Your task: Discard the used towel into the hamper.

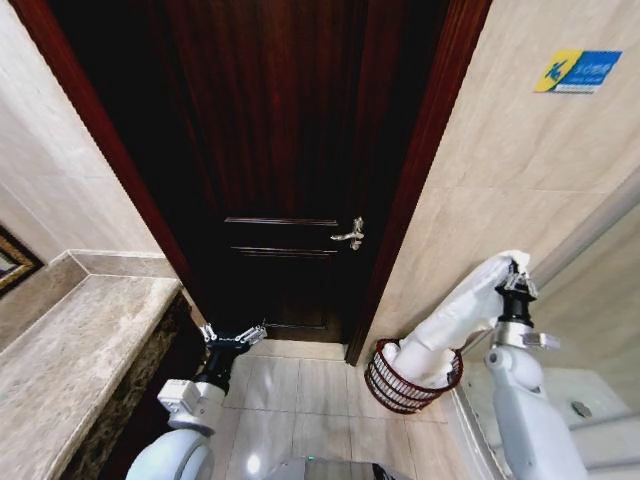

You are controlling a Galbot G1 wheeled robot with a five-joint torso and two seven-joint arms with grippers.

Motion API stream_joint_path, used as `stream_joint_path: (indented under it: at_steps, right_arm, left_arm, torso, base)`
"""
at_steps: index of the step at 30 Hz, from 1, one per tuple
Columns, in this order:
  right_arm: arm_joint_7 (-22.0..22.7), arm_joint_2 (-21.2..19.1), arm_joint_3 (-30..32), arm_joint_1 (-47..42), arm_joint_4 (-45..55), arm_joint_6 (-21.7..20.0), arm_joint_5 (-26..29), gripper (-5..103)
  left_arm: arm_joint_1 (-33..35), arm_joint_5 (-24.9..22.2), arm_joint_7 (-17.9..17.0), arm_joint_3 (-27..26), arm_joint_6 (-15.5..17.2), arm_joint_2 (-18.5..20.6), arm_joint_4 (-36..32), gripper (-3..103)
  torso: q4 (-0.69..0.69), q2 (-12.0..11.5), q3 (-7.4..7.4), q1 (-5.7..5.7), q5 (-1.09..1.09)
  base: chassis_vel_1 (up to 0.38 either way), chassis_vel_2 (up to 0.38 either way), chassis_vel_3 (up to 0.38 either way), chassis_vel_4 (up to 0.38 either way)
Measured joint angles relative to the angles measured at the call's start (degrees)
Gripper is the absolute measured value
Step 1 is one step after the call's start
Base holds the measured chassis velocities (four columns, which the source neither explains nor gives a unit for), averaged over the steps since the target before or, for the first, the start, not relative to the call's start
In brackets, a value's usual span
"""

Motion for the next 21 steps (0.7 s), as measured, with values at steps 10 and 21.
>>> stream_joint_path:
  at_steps: [10,21]
  right_arm:
    - [-0.8,0.7,-0.2,-1.0,-4.4,1.5,-0.9,2]
    - [-4.3,0.5,-1.4,-0.7,-14.1,4.4,-0.8,2]
  left_arm:
    - [0.0,0.0,0.0,0.0,0.0,0.0,0.0,100]
    - [0.0,0.0,0.0,0.0,0.0,0.0,0.0,100]
  torso:
    - [0.0,0.0,0.0,0.0,0.0]
    - [-0.01,0.0,0.0,0.0,0.0]
  base:
    - [0.0,0.0,0.0,0.0]
    - [0.0,0.0,0.0,0.0]
